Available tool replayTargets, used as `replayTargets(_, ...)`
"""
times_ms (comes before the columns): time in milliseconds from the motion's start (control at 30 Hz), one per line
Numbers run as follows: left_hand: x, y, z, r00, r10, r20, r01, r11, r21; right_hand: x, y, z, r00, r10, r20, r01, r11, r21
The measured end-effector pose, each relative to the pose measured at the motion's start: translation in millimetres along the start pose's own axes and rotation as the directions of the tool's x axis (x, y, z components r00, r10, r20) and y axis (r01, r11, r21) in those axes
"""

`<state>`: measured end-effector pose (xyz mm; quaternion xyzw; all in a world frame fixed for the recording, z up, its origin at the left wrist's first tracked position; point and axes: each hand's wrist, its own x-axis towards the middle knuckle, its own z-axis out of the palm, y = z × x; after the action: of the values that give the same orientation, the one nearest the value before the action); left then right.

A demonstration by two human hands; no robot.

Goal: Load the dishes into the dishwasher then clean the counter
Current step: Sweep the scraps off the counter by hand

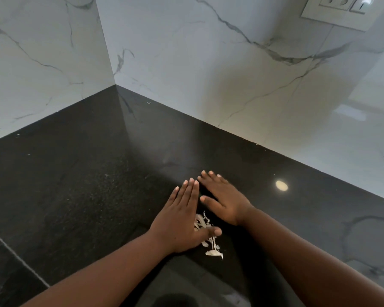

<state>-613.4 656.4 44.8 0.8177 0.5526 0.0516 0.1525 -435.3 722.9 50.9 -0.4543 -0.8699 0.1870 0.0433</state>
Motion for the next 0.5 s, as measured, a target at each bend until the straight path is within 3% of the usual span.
replayTargets(100, 6, 1, -1, 0.996, 0.087, -0.017, -0.088, 0.96, -0.267, -22, -11, 9, 0.993, -0.121, 0.012, 0.116, 0.973, 0.201)
replayTargets(133, 4, -1, -3, 0.994, 0.096, -0.044, -0.105, 0.892, -0.439, -30, -14, 10, 0.993, -0.122, 0.008, 0.113, 0.945, 0.306)
replayTargets(200, -1, -8, -7, 0.992, 0.016, -0.123, -0.106, 0.627, -0.772, -48, -17, 7, 1.0, -0.025, -0.008, 0.025, 0.82, 0.572)
replayTargets(233, -3, -13, -9, 0.984, -0.049, -0.173, -0.125, 0.506, -0.853, -58, -19, 4, 0.999, 0.043, -0.027, -0.014, 0.74, 0.673)
replayTargets(300, -1, -24, -15, 0.955, -0.162, -0.247, -0.159, 0.422, -0.892, -76, -22, 1, 0.976, 0.19, -0.109, -0.042, 0.651, 0.758)
replayTargets(400, 2, -33, -20, 0.971, -0.127, -0.204, -0.112, 0.511, -0.853, -98, -32, 8, 0.917, 0.369, -0.154, -0.195, 0.749, 0.634)
replayTargets(500, 0, -18, -14, 0.999, 0.006, -0.042, -0.029, 0.817, -0.575, -101, -51, 27, 0.95, 0.307, -0.06, -0.3, 0.948, 0.103)
